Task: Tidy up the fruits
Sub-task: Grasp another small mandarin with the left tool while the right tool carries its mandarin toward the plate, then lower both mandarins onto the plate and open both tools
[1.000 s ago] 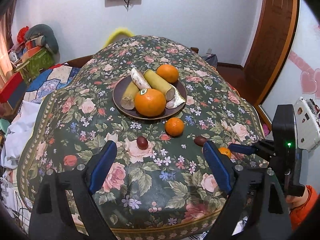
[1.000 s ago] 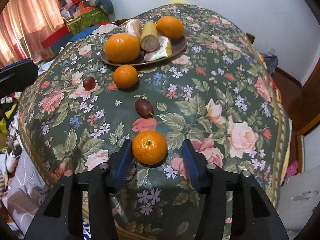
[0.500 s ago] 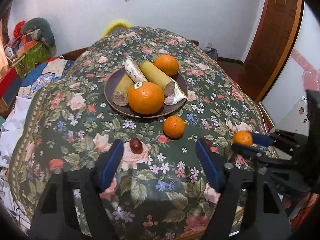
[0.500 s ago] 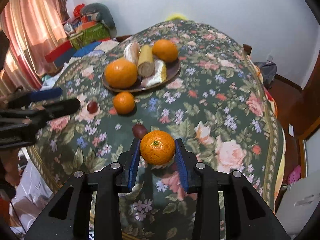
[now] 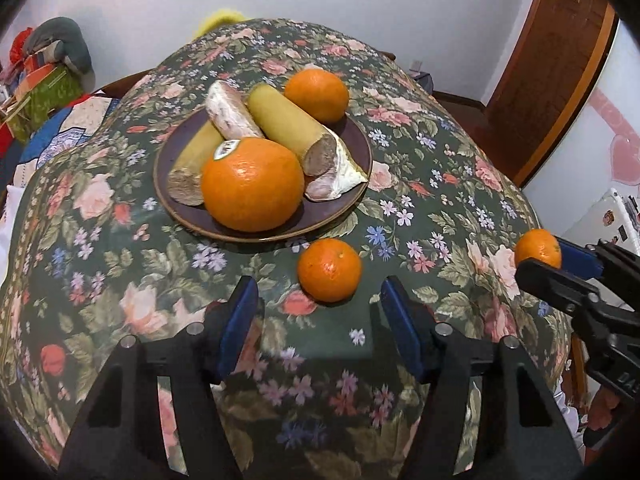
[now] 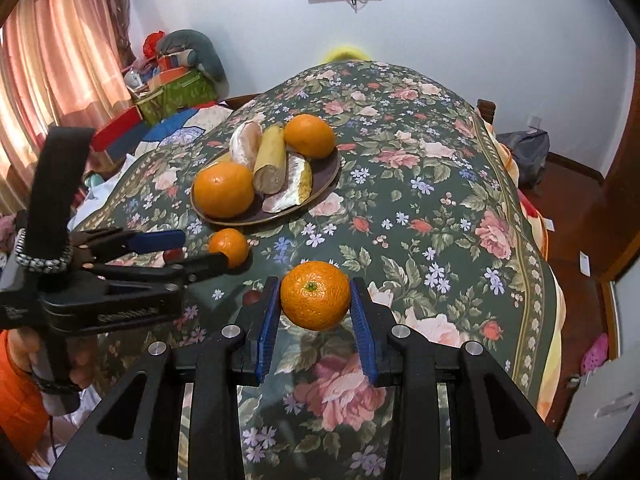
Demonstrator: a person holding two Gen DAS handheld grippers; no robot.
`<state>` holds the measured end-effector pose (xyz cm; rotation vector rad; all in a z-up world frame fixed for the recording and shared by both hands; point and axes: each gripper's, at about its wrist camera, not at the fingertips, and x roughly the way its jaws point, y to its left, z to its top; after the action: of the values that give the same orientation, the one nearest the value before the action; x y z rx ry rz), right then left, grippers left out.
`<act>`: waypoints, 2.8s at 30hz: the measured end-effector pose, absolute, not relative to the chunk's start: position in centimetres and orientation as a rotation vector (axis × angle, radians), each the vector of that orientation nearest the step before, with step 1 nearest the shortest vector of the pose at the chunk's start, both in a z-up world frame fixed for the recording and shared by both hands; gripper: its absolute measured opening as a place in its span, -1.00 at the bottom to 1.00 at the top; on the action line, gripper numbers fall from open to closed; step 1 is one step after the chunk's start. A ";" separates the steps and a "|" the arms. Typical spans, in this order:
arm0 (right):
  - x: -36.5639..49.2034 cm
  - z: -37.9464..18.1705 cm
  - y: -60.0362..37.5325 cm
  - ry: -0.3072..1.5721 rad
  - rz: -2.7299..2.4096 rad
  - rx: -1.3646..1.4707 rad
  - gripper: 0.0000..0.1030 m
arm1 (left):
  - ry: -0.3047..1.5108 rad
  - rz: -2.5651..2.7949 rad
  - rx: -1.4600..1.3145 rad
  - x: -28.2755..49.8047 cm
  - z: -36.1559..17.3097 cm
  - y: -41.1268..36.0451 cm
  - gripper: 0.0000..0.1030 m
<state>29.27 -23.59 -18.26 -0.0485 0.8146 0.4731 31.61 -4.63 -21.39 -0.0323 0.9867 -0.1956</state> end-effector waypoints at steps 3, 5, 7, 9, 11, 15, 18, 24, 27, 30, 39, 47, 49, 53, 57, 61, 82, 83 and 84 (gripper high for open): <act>29.7 -18.4 -23.8 0.815 0.475 -0.040 -0.39 | 0.999 -0.187 -0.019 32.5 -22.2 -5.1 0.24; 29.8 -18.4 -24.0 0.816 0.476 -0.033 -0.39 | 1.004 -0.168 -0.015 33.0 -22.6 -5.2 0.24; 29.9 -18.5 -24.2 0.814 0.468 -0.030 -0.39 | 1.011 -0.163 -0.028 33.4 -23.0 -5.2 0.15; 29.9 -18.5 -24.4 0.814 0.469 -0.026 -0.39 | 1.015 -0.159 -0.038 33.8 -23.3 -5.2 0.01; 30.1 -18.6 -24.5 0.814 0.469 -0.020 -0.39 | 1.005 -0.166 -0.035 33.9 -23.3 -5.3 -0.08; 30.5 -18.6 -24.5 0.816 0.471 -0.017 -0.39 | 0.994 -0.183 -0.001 33.6 -23.0 -5.8 -0.27; 30.7 -18.5 -24.2 0.812 0.472 -0.018 -0.39 | 0.979 -0.194 0.016 33.2 -22.5 -5.8 -0.27; 31.2 -17.9 -23.6 0.797 0.478 -0.022 -0.39 | 0.931 -0.186 -0.020 32.5 -20.5 -3.6 -0.27; 31.7 -17.4 -23.2 0.781 0.473 -0.026 -0.39 | 0.891 -0.163 -0.037 32.4 -19.0 -2.0 -0.27; 32.4 -16.8 -23.0 0.765 0.471 -0.019 -0.39 | 0.859 -0.142 -0.056 32.6 -17.8 -0.2 -0.27; 35.0 -15.6 -21.5 0.726 0.476 -0.022 -0.39 | 0.802 -0.068 -0.088 34.2 -15.9 4.3 -0.27; 37.7 -15.4 -20.2 0.708 0.482 -0.030 -0.39 | 0.788 -0.037 -0.058 36.7 -15.8 5.8 -0.27; 38.4 -15.5 -19.8 0.709 0.484 -0.030 -0.39 | 0.788 -0.035 -0.051 37.4 -16.0 5.9 -0.27; 39.5 -16.1 -19.1 0.720 0.487 -0.041 -0.39 | 0.802 -0.029 -0.051 38.8 -16.8 5.9 -0.27; 40.6 -17.1 -18.4 0.742 0.485 -0.068 -0.39 | 0.813 -0.037 -0.046 40.2 -17.8 5.6 -0.27; 41.7 -18.1 -17.7 0.763 0.484 -0.081 -0.39 | 0.836 -0.038 -0.045 41.5 -19.0 5.5 -0.27; 43.4 -20.6 -16.7 0.816 0.504 -0.057 -0.38 | 0.888 -0.043 -0.076 44.8 -21.0 5.6 -0.17; 43.4 -20.6 -16.7 0.818 0.505 -0.058 -0.38 | 0.886 -0.043 -0.078 44.8 -21.0 5.6 -0.12; 43.5 -20.6 -16.6 0.819 0.503 -0.059 -0.38 | 0.887 -0.046 -0.078 44.7 -20.9 5.6 -0.09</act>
<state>43.47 -16.65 -20.65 -0.0592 0.8192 0.5031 44.74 5.56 -20.90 -0.0781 0.8870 -0.0462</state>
